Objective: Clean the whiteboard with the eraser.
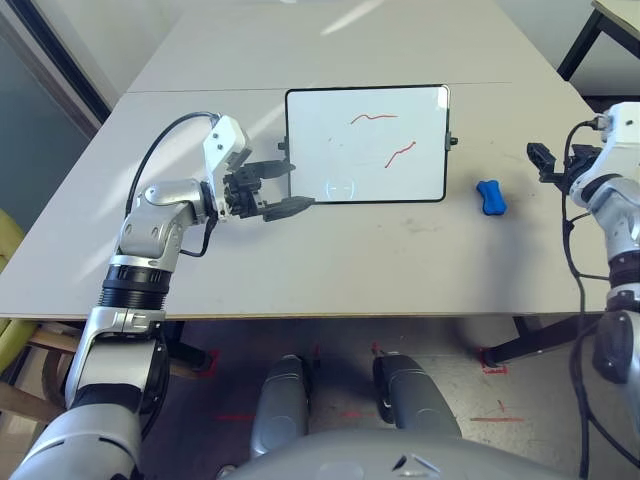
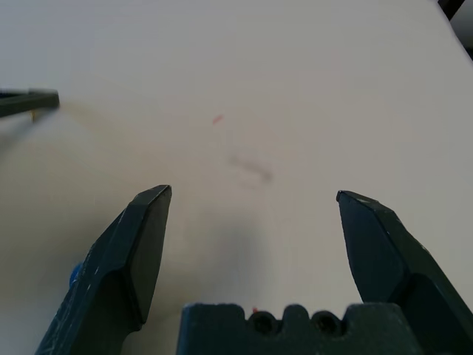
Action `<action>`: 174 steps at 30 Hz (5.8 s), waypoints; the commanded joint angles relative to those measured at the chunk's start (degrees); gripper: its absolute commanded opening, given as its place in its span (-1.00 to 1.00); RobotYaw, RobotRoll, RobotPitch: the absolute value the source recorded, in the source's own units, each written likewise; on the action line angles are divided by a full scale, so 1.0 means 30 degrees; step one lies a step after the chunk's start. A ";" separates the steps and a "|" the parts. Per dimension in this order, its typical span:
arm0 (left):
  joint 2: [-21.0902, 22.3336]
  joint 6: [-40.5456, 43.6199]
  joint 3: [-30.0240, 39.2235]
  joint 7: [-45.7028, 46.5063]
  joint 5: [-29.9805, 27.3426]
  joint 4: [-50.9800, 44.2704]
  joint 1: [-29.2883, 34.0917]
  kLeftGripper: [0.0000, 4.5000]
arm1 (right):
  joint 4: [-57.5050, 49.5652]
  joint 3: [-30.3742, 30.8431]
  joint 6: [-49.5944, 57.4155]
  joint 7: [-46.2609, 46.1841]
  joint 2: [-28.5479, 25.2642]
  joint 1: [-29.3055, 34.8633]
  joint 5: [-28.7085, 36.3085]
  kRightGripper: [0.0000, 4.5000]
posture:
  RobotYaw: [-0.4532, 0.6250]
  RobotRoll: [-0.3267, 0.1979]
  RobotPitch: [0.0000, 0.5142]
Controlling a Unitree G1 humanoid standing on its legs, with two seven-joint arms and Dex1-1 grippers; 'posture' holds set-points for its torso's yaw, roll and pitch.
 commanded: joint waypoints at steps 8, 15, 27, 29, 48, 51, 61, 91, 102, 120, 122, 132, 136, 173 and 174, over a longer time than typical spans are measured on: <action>-0.0527 -0.0641 -0.0604 -0.0054 0.0696 0.0486 -0.0178 1.00 | -0.3721 0.2747 1.0602 0.0838 -0.0739 -0.1854 -0.0376 0.99 | -0.58 0.25 -0.68; -0.0733 -0.0890 -0.0577 0.0008 0.0893 0.0728 -0.0208 1.00 | -0.5302 0.3037 1.2398 0.0282 0.0151 -0.1812 -0.0476 0.99 | -0.58 0.25 -0.68; -0.0883 -0.1123 -0.0533 0.0040 0.1052 0.0908 -0.0149 1.00 | -0.5309 0.2641 1.2784 -0.0837 0.1556 -0.1417 -0.0558 0.99 | -0.57 0.25 -0.68; -0.0891 -0.1160 -0.0527 0.0041 0.1055 0.0928 -0.0153 1.00 | -0.5014 0.2639 1.2541 -0.0991 0.1720 -0.1431 -0.0608 0.99 | -0.57 0.25 -0.68; -0.0806 -0.1079 -0.0381 0.0191 0.0968 0.0567 0.0061 1.00 | -0.2909 0.2817 1.1028 -0.1535 0.2606 -0.1514 -0.0956 0.99 | -0.53 0.25 -0.64; -0.0774 -0.1059 -0.0364 0.0212 0.0943 0.0483 0.0099 1.00 | -0.2501 0.2863 1.0705 -0.1603 0.2737 -0.1544 -0.1005 0.99 | -0.53 0.25 -0.64; -0.0658 -0.0934 -0.0296 0.0259 0.0871 0.0227 0.0171 1.00 | -0.1552 0.3045 1.0062 -0.1557 0.3104 -0.1624 -0.1240 0.39 | -0.50 0.25 -0.64; -0.0187 -0.0857 0.0284 0.0442 0.0660 0.0442 -0.0154 1.00 | -0.8660 1.0943 0.0338 0.4015 -0.1850 -0.1863 -0.7797 -0.81 | -0.53 0.25 -0.62; -0.0264 -0.0964 0.0153 0.0358 0.0765 0.0734 -0.0497 1.00 | -0.7941 1.3578 -0.4817 0.7272 -0.1420 -0.4026 -1.1834 -0.81 | -0.52 0.25 -0.65; -0.0031 -0.0857 0.0287 0.0421 0.0714 0.0164 0.0033 1.00 | -0.2741 1.3248 -0.8657 0.8923 0.0970 -0.5426 -1.3631 -0.81 | -0.48 0.25 -0.62; -0.0020 -0.0863 0.0292 0.0408 0.0709 0.0163 0.0036 1.00 | -0.1930 1.3049 -0.8699 0.9131 0.1301 -0.5771 -1.3405 -0.81 | -0.48 0.25 -0.62; 0.0029 -0.0959 0.0333 0.0426 0.0732 0.0167 0.0178 1.00 | 0.1233 1.2996 -0.9430 0.9326 0.2085 -0.7020 -1.3602 -0.81 | -0.46 0.25 -0.61; 0.0027 -0.0941 0.0351 0.0468 0.0719 0.0097 0.0255 1.00 | 0.1917 1.3135 -0.9791 0.9153 0.2258 -0.7212 -1.3860 -0.81 | -0.45 0.25 -0.60; -0.0018 -0.0565 0.0461 0.0816 0.0610 -0.0461 0.0463 1.00 | 0.0404 1.3710 -0.9859 0.9862 0.4872 -0.6594 -1.5230 -0.81 | -0.43 0.25 -0.59; -0.0018 -0.0559 0.0463 0.0815 0.0607 -0.0461 0.0458 1.00 | 0.0160 1.3758 -0.9840 0.9888 0.4863 -0.6449 -1.5320 -0.81 | -0.43 0.25 -0.59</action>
